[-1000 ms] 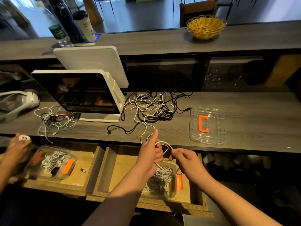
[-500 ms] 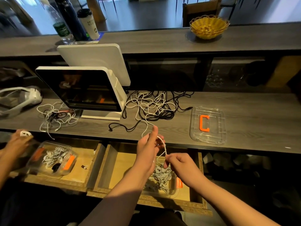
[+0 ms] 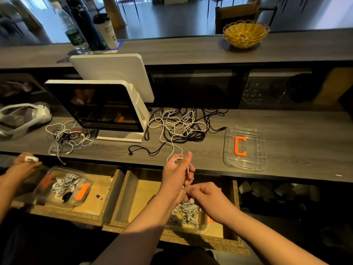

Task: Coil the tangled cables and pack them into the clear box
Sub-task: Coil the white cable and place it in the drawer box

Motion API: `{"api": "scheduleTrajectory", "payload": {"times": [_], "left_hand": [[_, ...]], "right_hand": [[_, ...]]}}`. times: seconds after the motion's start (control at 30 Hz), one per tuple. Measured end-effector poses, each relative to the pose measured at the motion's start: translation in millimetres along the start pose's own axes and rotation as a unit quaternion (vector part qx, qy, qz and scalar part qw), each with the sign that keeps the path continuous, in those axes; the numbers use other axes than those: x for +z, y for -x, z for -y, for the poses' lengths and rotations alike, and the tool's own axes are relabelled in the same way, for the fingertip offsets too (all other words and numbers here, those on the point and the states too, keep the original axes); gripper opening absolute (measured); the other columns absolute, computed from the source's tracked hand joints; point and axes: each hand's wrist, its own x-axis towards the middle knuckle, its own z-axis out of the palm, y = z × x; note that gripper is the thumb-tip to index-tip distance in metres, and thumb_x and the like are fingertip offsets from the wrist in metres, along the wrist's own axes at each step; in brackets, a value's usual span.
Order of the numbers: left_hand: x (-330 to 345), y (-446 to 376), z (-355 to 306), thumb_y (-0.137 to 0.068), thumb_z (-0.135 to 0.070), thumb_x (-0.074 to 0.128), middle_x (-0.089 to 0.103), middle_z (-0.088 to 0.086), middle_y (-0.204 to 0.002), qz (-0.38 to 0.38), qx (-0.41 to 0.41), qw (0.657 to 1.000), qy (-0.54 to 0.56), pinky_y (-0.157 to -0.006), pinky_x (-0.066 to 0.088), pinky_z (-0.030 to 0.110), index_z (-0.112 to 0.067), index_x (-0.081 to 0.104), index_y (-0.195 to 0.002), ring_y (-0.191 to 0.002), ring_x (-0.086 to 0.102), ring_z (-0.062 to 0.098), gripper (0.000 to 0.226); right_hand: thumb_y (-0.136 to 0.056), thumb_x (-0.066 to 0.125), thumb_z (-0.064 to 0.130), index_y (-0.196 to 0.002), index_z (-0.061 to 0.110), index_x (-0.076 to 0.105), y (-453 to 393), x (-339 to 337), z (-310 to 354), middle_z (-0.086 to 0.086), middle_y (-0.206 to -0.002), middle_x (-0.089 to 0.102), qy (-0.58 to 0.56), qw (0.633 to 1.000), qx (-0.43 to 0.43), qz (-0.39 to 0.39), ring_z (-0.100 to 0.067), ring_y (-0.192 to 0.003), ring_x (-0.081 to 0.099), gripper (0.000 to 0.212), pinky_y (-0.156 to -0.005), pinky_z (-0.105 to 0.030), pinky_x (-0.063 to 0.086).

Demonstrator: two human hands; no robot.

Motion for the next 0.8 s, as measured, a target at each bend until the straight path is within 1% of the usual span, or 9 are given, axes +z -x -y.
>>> {"api": "scheduleTrajectory", "payload": {"times": [0.1,0.17,0.3,0.4,0.47,0.57,0.67,0.73,0.8], "left_hand": [[2.8,0.2,-0.9,-0.087,-0.044,0.063,0.055,0.001,-0.058,0.006,-0.036,0.999,-0.005,-0.038,0.029,0.017,-0.006,0.059,-0.093,-0.043,0.043,0.008,0.039],[2.2,-0.6,-0.6,-0.091,-0.048,0.056,0.052,0.0,-0.055,0.016,-0.047,0.999,-0.016,-0.038,0.028,0.018,-0.007,0.061,-0.089,-0.04,0.04,0.007,0.042],[3.4,-2.3,3.5,-0.093,-0.058,0.044,0.04,-0.002,-0.053,0.047,-0.021,0.998,-0.023,-0.04,0.022,0.019,-0.008,0.07,-0.104,-0.041,0.029,0.006,0.057],[3.7,-5.8,5.9,-0.093,-0.06,0.04,0.03,-0.003,-0.057,0.059,0.008,0.998,-0.016,-0.042,0.018,0.019,-0.017,0.07,-0.118,-0.048,0.022,0.007,0.058],[1.7,-9.9,7.3,-0.093,-0.061,0.038,0.028,-0.004,-0.059,0.059,0.015,0.998,-0.033,-0.044,0.017,0.019,-0.021,0.069,-0.121,-0.051,0.021,0.007,0.059],[-0.3,-13.4,10.0,-0.102,-0.057,0.028,0.029,-0.005,-0.06,0.057,0.022,0.989,-0.136,-0.046,0.019,0.019,-0.025,0.07,-0.119,-0.052,0.023,0.005,0.055],[-1.1,-19.0,18.4,-0.105,-0.053,0.024,0.029,-0.005,-0.06,0.062,0.014,0.97,-0.233,-0.049,0.026,0.019,-0.026,0.071,-0.116,-0.05,0.027,0.004,0.054],[-2.6,-20.1,21.8,-0.105,-0.052,0.025,0.03,-0.004,-0.059,0.081,-0.014,0.967,-0.24,-0.05,0.03,0.021,-0.022,0.071,-0.116,-0.05,0.031,0.005,0.056],[-4.6,-16.0,19.5,-0.106,-0.051,0.024,0.047,-0.002,-0.058,0.107,-0.047,0.962,-0.249,-0.053,0.038,0.018,-0.018,0.071,-0.116,-0.055,0.047,0.005,0.058]], "right_hand": [[-0.101,0.052,0.021,-0.081,0.005,0.071,1.3,-2.8,-0.5,0.005,-0.052,0.041,0.007,1.0,-0.006,-0.004,-0.008,-0.05,0.032,0.032,-0.051,-0.025,0.028],[-0.101,0.053,0.024,-0.084,0.008,0.072,2.5,-3.5,-1.6,0.002,-0.054,0.042,0.007,1.0,-0.006,-0.006,-0.011,-0.052,0.033,0.03,-0.052,-0.028,0.029],[-0.101,0.052,0.027,-0.089,0.003,0.072,4.0,-3.2,-3.7,0.001,-0.056,0.042,0.019,1.0,-0.006,-0.008,-0.012,-0.053,0.034,0.033,-0.053,-0.029,0.03],[-0.103,0.049,0.03,-0.092,0.004,0.069,3.5,-3.6,-4.6,0.001,-0.06,0.045,0.044,0.999,0.006,-0.006,-0.014,-0.057,0.038,0.034,-0.056,-0.03,0.032],[-0.103,0.048,0.03,-0.092,0.006,0.066,3.6,-3.2,-4.7,0.003,-0.062,0.048,0.084,0.996,0.01,0.01,-0.01,-0.057,0.041,0.033,-0.058,-0.03,0.035],[-0.101,0.051,0.032,-0.088,0.009,0.065,5.7,-1.5,-3.6,0.004,-0.066,0.053,0.138,0.99,0.001,0.024,-0.007,-0.059,0.044,0.029,-0.061,-0.03,0.039],[-0.098,0.054,0.023,-0.086,0.007,0.064,7.6,-3.3,0.7,0.002,-0.071,0.058,0.099,0.995,-0.006,0.011,-0.008,-0.063,0.048,0.022,-0.064,-0.036,0.043],[-0.097,0.051,0.018,-0.084,0.01,0.063,9.0,-6.2,5.4,0.003,-0.071,0.057,0.065,0.998,-0.025,-0.003,-0.01,-0.065,0.048,0.019,-0.064,-0.038,0.042],[-0.098,0.051,0.018,-0.085,0.017,0.063,8.4,-10.3,8.3,0.005,-0.073,0.06,0.058,0.996,-0.056,-0.022,-0.009,-0.067,0.051,0.019,-0.065,-0.039,0.044]]}}
